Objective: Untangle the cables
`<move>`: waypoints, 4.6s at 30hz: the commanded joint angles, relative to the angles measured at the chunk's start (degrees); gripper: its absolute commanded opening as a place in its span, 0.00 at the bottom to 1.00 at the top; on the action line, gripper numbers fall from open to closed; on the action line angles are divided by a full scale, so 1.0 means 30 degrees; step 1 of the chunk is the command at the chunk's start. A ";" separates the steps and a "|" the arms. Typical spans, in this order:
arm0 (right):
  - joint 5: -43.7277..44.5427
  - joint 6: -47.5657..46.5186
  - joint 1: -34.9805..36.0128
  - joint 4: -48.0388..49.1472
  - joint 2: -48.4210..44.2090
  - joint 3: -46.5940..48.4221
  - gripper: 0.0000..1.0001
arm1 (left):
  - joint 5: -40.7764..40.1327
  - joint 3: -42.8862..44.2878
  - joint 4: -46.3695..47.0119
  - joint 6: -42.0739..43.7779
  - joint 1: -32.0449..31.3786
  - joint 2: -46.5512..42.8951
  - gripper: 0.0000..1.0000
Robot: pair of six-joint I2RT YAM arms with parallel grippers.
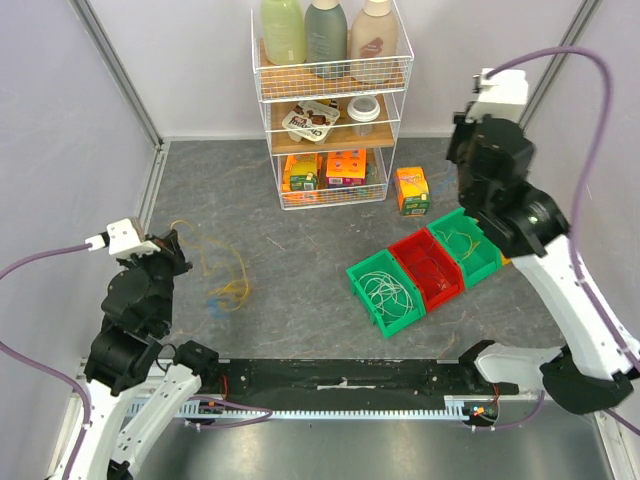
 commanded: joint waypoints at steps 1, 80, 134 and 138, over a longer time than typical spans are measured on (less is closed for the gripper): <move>0.3691 -0.0128 -0.0076 -0.2028 -0.1174 0.1757 0.00 | 0.1390 0.0076 0.1794 -0.0793 -0.0052 0.0128 0.02; -0.7228 0.5877 -1.5047 0.5295 0.5734 -0.9960 0.00 | 0.5082 -0.1477 0.1269 -0.3400 -0.0052 -0.0486 0.02; -0.6650 1.0093 1.0677 1.3825 1.4910 -0.7586 0.12 | 1.4338 1.2660 -0.0607 -0.4927 -0.0023 0.4344 0.02; -0.5533 1.0563 1.0062 1.3090 1.4412 -0.8757 0.10 | 1.4575 1.7907 -0.0257 -0.3842 -0.0052 0.5868 0.02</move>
